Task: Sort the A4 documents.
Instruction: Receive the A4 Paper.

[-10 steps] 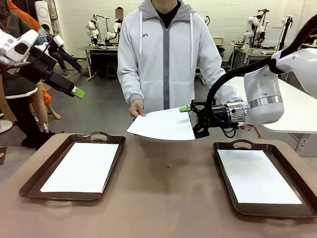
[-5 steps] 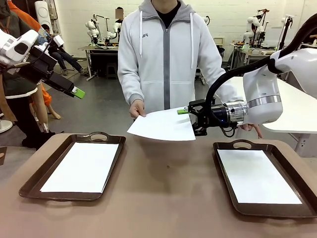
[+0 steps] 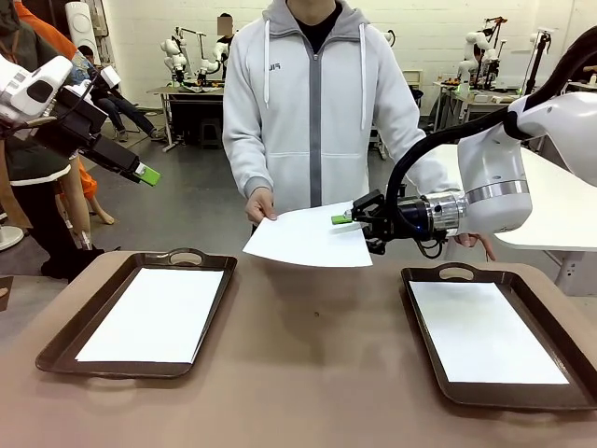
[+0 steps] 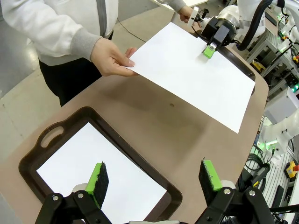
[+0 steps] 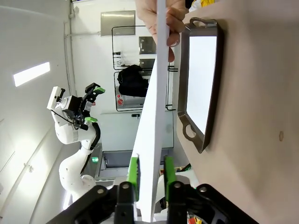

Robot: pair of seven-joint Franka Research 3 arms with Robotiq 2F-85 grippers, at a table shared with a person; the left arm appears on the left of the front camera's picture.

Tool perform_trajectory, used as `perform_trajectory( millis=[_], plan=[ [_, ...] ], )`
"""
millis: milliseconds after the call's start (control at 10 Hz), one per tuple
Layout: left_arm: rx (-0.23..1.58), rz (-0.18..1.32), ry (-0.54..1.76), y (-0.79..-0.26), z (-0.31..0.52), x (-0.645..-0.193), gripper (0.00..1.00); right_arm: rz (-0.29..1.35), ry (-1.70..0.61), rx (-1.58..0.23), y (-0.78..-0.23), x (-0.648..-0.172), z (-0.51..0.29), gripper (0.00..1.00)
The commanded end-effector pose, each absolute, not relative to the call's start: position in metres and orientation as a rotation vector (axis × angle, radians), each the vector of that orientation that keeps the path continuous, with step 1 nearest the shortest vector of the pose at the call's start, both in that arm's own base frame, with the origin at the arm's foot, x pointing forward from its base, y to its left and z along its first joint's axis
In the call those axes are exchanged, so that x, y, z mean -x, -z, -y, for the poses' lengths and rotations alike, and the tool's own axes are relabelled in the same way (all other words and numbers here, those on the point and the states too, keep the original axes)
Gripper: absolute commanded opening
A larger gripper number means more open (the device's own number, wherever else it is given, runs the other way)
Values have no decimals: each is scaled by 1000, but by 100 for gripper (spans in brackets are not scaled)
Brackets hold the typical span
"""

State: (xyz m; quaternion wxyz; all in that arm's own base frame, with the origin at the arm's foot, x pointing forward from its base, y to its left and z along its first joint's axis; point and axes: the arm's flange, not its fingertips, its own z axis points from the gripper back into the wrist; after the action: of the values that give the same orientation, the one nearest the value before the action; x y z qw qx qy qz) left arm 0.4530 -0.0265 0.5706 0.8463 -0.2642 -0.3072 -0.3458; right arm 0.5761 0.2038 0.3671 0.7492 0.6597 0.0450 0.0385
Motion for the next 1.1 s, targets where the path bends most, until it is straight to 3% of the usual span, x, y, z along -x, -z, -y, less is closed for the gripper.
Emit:
perform_trajectory(
  millis=[0,200,1000],
  plan=[
    [548,646,750,-570,26,-453,100,-112,-86,-1443,-367,-584,-204,15],
    [548,646,750,-570,26,-453,100,-114,-85,-1446,-367,-584,-203,0],
    [548,646,750,-570,26,-453,100,-171,-125,-1453,-374,-585,-198,0]
  ],
)
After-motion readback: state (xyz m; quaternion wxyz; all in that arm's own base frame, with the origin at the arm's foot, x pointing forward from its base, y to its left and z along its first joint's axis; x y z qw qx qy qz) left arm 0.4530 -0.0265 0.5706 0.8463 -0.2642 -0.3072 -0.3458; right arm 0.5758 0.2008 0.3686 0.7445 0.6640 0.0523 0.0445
